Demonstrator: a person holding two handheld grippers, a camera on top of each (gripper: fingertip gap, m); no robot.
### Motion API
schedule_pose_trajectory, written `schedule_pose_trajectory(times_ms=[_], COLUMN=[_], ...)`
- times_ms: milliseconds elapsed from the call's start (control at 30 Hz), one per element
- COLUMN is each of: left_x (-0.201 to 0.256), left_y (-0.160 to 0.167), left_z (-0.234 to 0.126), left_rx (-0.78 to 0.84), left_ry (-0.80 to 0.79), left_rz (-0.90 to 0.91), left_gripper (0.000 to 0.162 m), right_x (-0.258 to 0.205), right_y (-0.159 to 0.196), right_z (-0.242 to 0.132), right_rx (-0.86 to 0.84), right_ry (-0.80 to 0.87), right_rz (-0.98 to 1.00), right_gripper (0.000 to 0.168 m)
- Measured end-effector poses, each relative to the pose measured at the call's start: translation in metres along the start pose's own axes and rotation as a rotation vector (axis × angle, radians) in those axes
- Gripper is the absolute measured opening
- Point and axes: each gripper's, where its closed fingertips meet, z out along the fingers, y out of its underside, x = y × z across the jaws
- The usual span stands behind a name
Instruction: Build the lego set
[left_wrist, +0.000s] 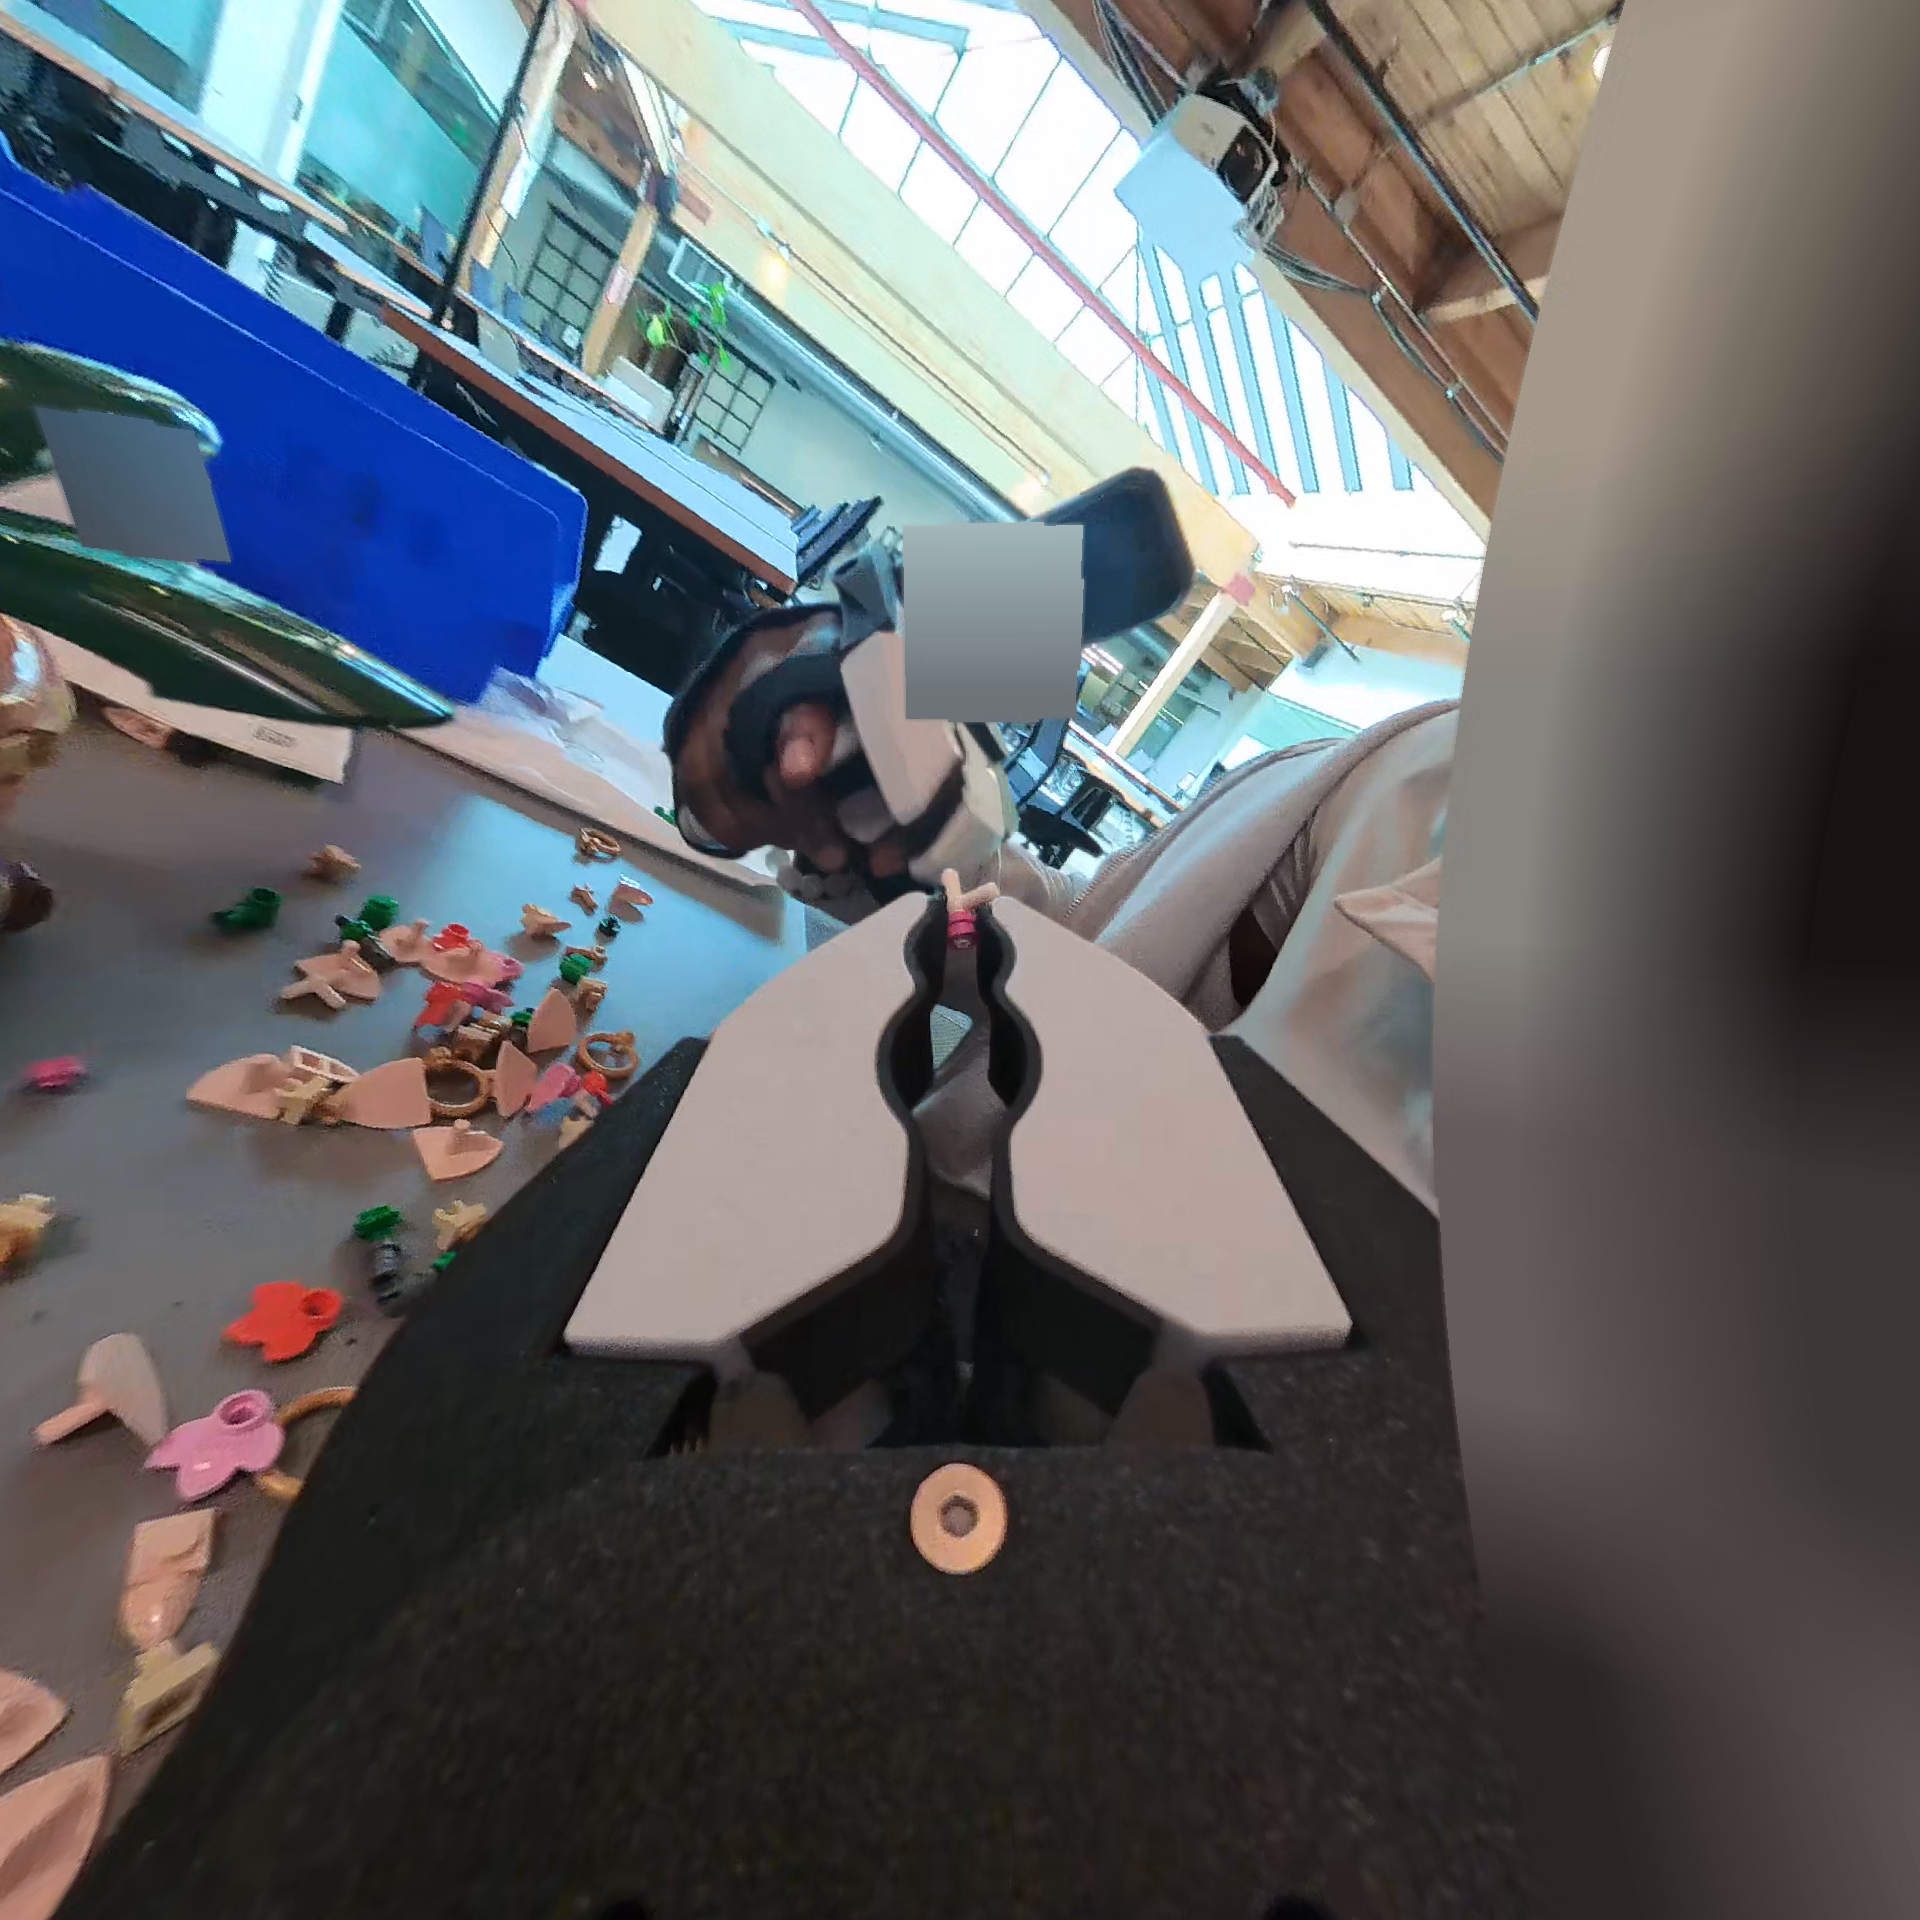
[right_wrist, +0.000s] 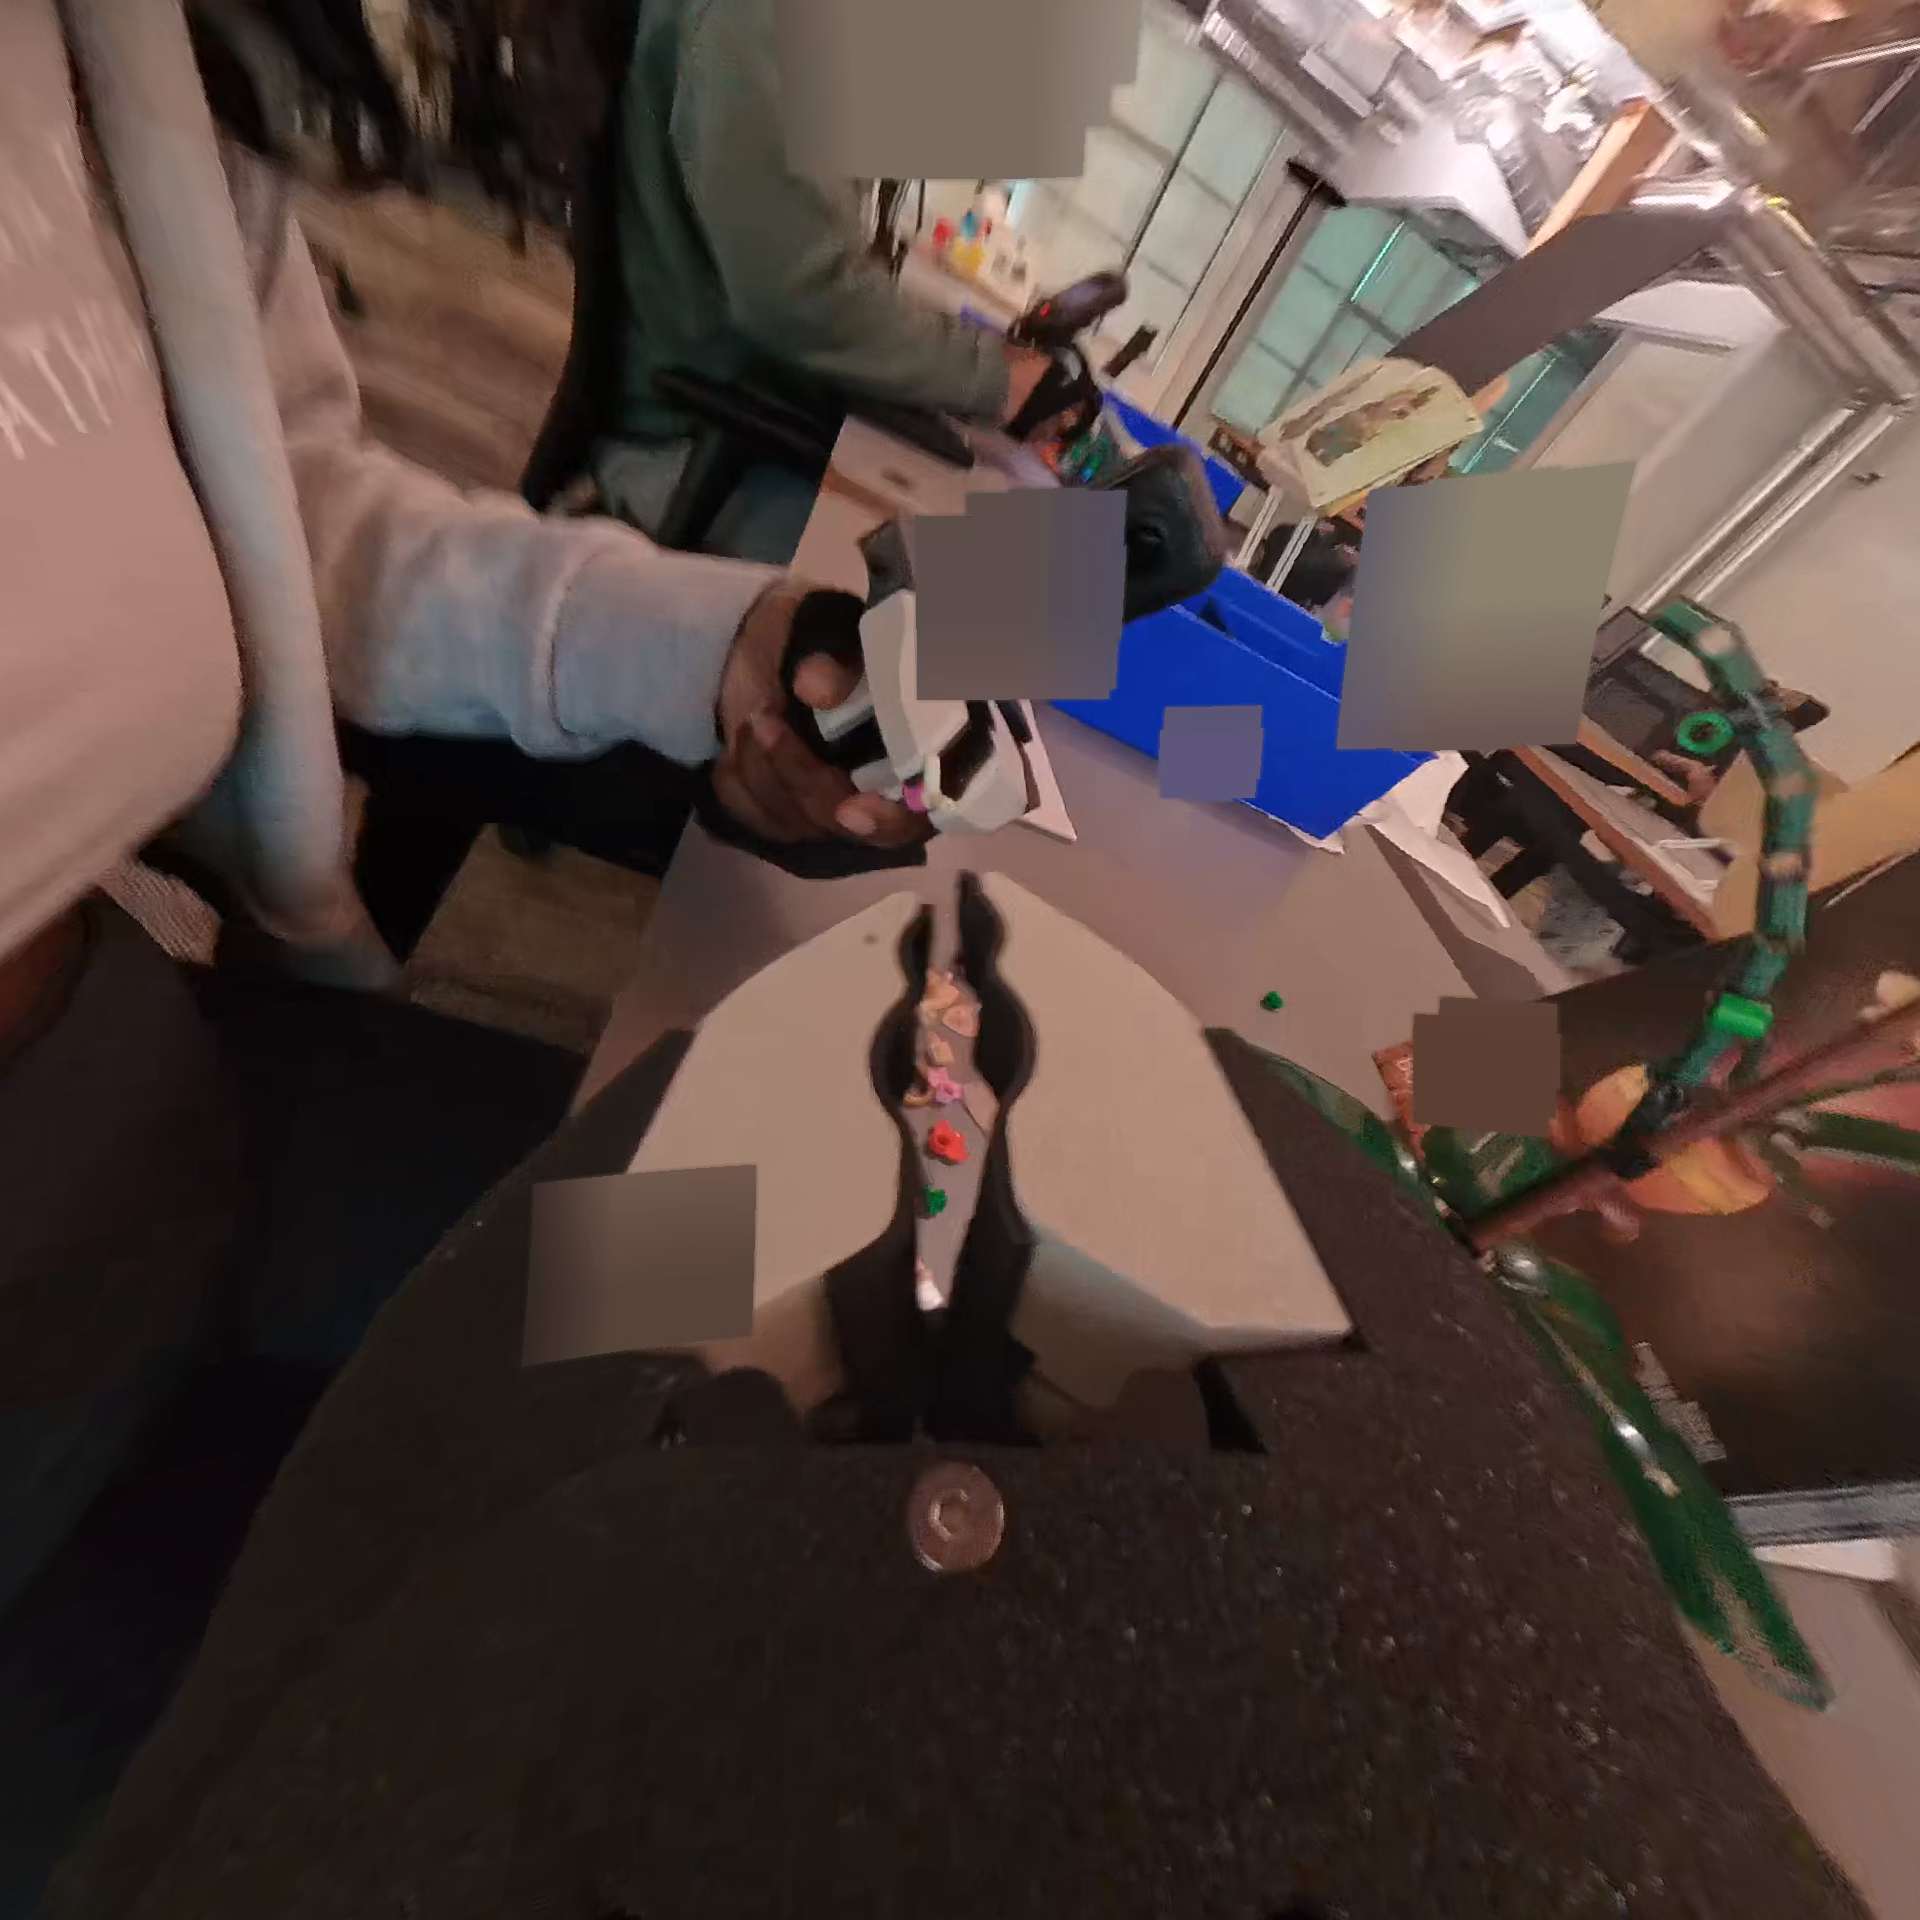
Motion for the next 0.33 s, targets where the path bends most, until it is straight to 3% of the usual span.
schedule_pose_trajectory(times_ms=[33, 133, 333], left_x=[0.001, 0.009, 0.026], left_y=[0.003, 0.008, 0.017], left_z=[0.001, 0.007, 0.015], left_rx=[-0.008, -0.037, -0.083], left_ry=[0.008, 0.053, 0.19], left_rz=[-0.006, -0.021, -0.068], left_gripper=[0.004, 0.004, 0.004], right_x=[-0.002, -0.009, -0.032], right_y=[0.001, -0.009, -0.024], right_z=[0.005, 0.016, 0.024], right_rx=[-0.024, 0.002, 0.039], right_ry=[0.004, -0.019, -0.282], right_rz=[-0.069, -0.202, -0.234], right_gripper=[0.017, 0.028, 0.013])
